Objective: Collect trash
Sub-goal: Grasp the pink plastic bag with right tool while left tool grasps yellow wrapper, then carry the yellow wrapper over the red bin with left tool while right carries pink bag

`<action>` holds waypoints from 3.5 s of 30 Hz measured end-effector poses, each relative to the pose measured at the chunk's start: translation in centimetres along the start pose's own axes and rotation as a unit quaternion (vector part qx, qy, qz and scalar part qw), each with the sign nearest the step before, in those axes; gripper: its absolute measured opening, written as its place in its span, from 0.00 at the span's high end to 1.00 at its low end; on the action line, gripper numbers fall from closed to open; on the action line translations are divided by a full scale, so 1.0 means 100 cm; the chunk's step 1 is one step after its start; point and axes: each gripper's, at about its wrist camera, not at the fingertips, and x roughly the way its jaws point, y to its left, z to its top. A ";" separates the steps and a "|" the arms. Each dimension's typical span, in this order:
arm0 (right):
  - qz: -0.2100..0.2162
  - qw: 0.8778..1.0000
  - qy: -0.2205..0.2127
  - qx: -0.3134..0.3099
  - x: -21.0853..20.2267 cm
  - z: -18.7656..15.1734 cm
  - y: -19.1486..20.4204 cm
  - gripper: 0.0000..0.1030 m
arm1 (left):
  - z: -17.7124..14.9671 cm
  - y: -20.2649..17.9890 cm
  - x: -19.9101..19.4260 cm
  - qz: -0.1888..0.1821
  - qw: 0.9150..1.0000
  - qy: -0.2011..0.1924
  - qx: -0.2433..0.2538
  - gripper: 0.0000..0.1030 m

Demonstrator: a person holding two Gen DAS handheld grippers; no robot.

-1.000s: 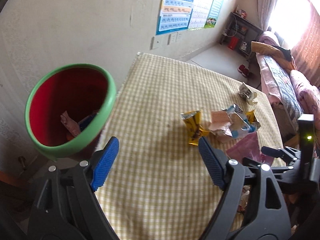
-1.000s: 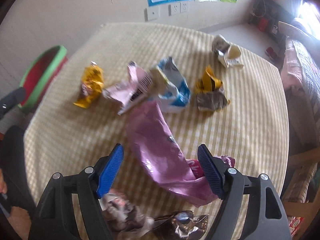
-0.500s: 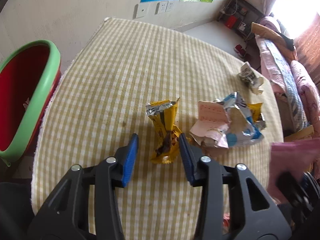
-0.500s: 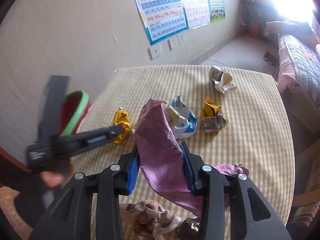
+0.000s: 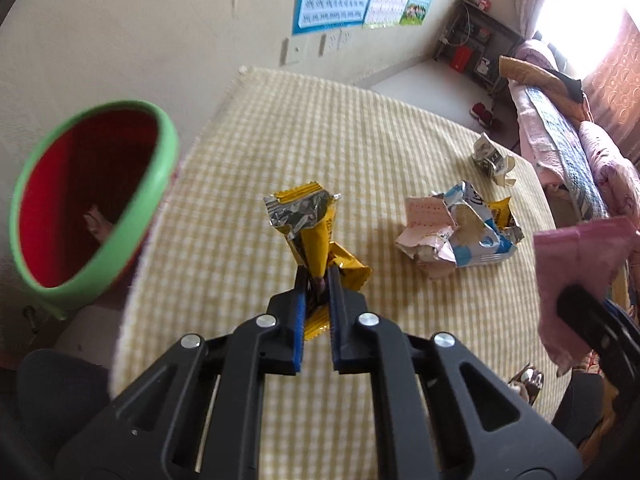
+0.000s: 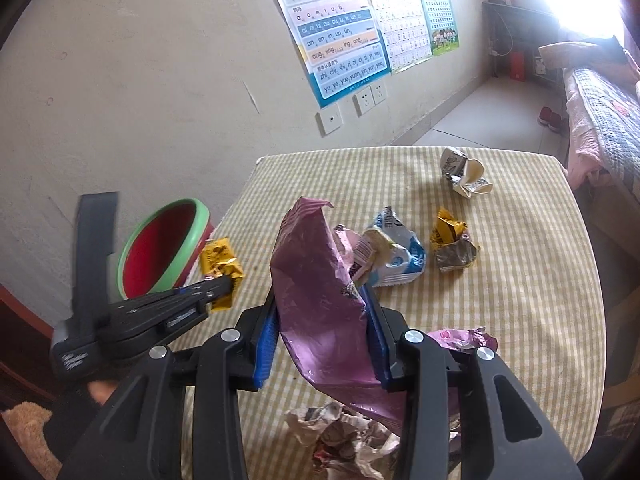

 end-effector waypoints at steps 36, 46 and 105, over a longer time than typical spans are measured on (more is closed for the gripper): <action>0.024 0.996 0.007 -0.083 0.009 0.016 0.086 0.63 | 0.005 0.068 -0.063 0.083 0.992 -0.098 -0.019 0.90; 0.029 0.996 0.010 -0.085 0.013 0.024 0.093 0.62 | 0.008 0.077 -0.068 0.077 0.991 -0.107 -0.026 0.90; 0.082 0.979 0.072 -0.172 0.106 0.052 0.204 0.61 | 0.032 0.199 -0.068 0.153 0.976 -0.114 -0.102 0.90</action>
